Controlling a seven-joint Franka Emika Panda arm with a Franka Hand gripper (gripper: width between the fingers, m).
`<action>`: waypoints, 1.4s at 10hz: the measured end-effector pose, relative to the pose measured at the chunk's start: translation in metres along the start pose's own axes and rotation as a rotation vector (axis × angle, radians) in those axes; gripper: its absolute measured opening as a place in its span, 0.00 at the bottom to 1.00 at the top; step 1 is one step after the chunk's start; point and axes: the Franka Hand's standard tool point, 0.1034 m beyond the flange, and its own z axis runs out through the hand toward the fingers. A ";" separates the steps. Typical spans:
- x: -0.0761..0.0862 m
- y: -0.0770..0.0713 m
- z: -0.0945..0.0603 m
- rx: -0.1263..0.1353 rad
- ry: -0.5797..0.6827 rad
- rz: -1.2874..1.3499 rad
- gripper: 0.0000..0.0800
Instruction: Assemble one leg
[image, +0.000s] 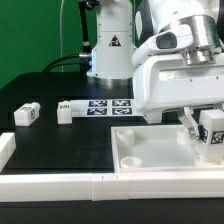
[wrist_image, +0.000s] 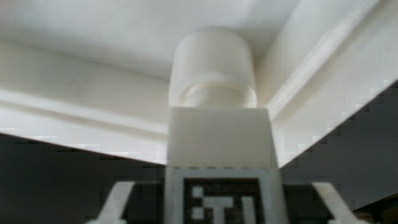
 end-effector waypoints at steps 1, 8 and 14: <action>0.000 0.000 0.001 -0.003 0.010 -0.001 0.36; -0.004 0.002 0.003 0.000 -0.006 -0.006 0.78; 0.001 0.003 -0.002 0.000 -0.011 -0.006 0.81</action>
Offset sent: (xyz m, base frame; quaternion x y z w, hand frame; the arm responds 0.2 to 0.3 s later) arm 0.0000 0.0000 0.0000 0.0000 0.0000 0.0000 1.0000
